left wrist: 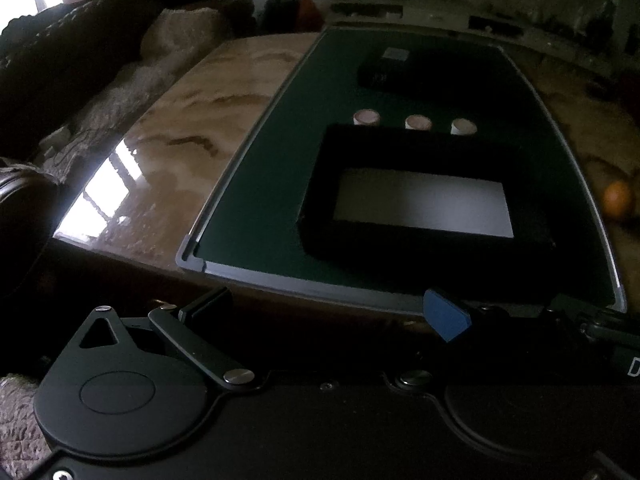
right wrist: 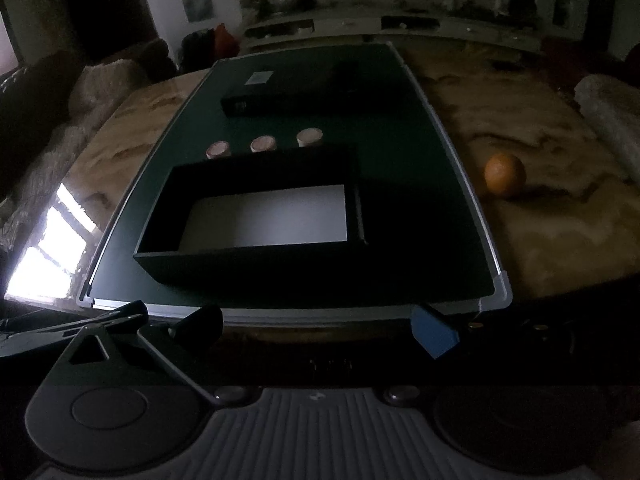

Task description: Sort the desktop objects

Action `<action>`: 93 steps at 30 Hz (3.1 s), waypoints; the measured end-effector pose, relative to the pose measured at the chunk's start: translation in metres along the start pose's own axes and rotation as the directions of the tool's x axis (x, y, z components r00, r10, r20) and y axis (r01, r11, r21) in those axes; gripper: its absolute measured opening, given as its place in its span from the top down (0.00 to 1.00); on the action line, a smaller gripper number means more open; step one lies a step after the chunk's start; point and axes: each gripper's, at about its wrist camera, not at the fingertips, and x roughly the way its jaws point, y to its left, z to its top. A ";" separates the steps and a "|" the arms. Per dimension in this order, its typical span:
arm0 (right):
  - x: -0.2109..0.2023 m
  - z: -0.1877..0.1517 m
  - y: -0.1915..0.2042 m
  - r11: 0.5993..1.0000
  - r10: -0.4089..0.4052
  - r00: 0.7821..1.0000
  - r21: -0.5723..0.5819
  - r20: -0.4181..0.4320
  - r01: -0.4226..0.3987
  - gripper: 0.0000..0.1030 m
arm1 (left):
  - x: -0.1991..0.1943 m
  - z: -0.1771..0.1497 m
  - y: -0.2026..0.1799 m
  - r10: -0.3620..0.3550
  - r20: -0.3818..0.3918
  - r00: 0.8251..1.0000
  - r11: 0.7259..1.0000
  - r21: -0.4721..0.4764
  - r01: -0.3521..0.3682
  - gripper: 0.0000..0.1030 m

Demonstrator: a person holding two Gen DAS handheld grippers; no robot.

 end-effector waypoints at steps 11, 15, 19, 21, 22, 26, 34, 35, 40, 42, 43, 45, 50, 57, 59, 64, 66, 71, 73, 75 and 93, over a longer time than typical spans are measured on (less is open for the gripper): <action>0.005 0.002 0.003 1.000 0.011 0.999 -0.014 -0.053 -0.012 0.00 | 0.002 0.002 0.001 0.027 -0.052 0.998 0.999 0.020 -0.026 0.00; 0.006 0.006 0.003 1.000 0.014 0.998 -0.018 -0.062 -0.015 0.00 | 0.001 0.006 0.000 0.036 -0.064 0.997 0.999 0.025 -0.034 0.00; 0.008 0.011 0.003 1.000 0.014 0.997 -0.023 -0.071 -0.015 0.00 | 0.003 0.012 -0.001 0.033 -0.072 0.997 0.999 0.028 -0.032 0.00; 0.009 0.014 0.003 1.000 0.018 0.997 -0.020 -0.076 -0.020 0.00 | 0.004 0.015 -0.001 0.032 -0.073 0.997 0.999 0.024 -0.031 0.00; 0.009 0.015 0.003 1.000 0.015 0.997 -0.021 -0.075 -0.017 0.00 | 0.005 0.016 -0.001 0.032 -0.074 0.997 0.999 0.023 -0.031 0.00; 0.012 0.019 0.004 1.000 0.001 0.998 -0.027 -0.069 -0.003 0.00 | 0.009 0.020 -0.002 0.017 -0.079 0.997 1.000 0.017 -0.016 0.00; 0.023 0.030 0.003 0.999 -0.018 0.996 -0.032 -0.087 0.015 0.00 | 0.021 0.029 -0.005 0.005 -0.101 0.995 1.000 0.012 -0.004 0.00; 0.024 0.032 0.003 0.999 -0.022 0.996 -0.034 -0.088 0.019 0.00 | 0.022 0.031 -0.006 0.008 -0.103 0.995 1.000 0.014 -0.007 0.00; 0.034 0.041 0.003 0.999 -0.022 0.994 -0.027 -0.103 0.019 0.00 | 0.031 0.039 -0.009 0.012 -0.102 0.995 1.000 0.022 -0.009 0.00; 0.039 0.044 0.001 1.000 -0.017 0.994 -0.022 -0.110 0.015 0.00 | 0.035 0.041 -0.010 0.009 -0.103 0.995 1.000 0.025 -0.007 0.00; 0.041 0.045 0.001 1.000 -0.016 0.994 -0.022 -0.112 0.014 0.00 | 0.038 0.042 -0.010 0.007 -0.103 0.995 1.000 0.024 -0.005 0.00; 0.046 0.047 0.001 1.000 -0.015 0.993 -0.022 -0.116 0.013 0.00 | 0.043 0.044 -0.010 0.001 -0.107 0.994 1.000 0.020 0.001 0.00; 0.057 0.052 0.002 1.000 -0.009 0.992 -0.021 -0.123 0.007 0.00 | 0.056 0.047 -0.008 -0.021 -0.116 0.993 1.000 0.000 0.021 0.00; 0.071 0.057 0.010 0.999 -0.013 0.994 -0.036 -0.112 0.009 0.00 | 0.064 0.054 -0.007 0.012 -0.074 0.997 0.999 0.046 -0.008 0.00; 0.076 0.058 0.012 0.999 -0.014 0.994 -0.042 -0.111 0.010 0.00 | 0.069 0.056 -0.007 0.015 -0.082 0.997 0.999 0.050 -0.011 0.00; 0.085 0.062 0.013 0.999 -0.016 0.994 -0.041 -0.107 0.012 0.00 | 0.081 0.058 -0.002 -0.016 -0.122 0.992 1.000 0.009 0.017 0.00; 0.088 0.063 0.013 0.999 -0.019 0.994 -0.042 -0.108 0.014 0.00 | 0.084 0.059 -0.003 -0.010 -0.121 0.993 1.000 0.015 0.012 0.00; 0.098 0.065 0.013 0.999 -0.015 0.994 -0.035 -0.113 0.011 0.00 | 0.086 0.060 -0.010 0.032 -0.091 0.995 0.998 0.061 -0.027 0.00; 0.100 0.066 0.013 0.999 -0.016 0.994 -0.032 -0.111 0.012 0.00 | 0.089 0.062 -0.010 0.029 -0.094 0.995 0.998 0.057 -0.024 0.00; 0.102 0.066 0.012 1.000 -0.012 0.994 -0.027 -0.109 0.009 0.00 | 0.092 0.063 -0.008 0.017 -0.098 0.995 0.999 0.046 -0.012 0.00; 0.127 0.086 -0.004 0.995 0.053 0.991 0.085 -0.127 -0.042 0.00 | 0.114 0.084 -0.018 0.004 -0.087 0.996 0.999 0.037 -0.001 0.00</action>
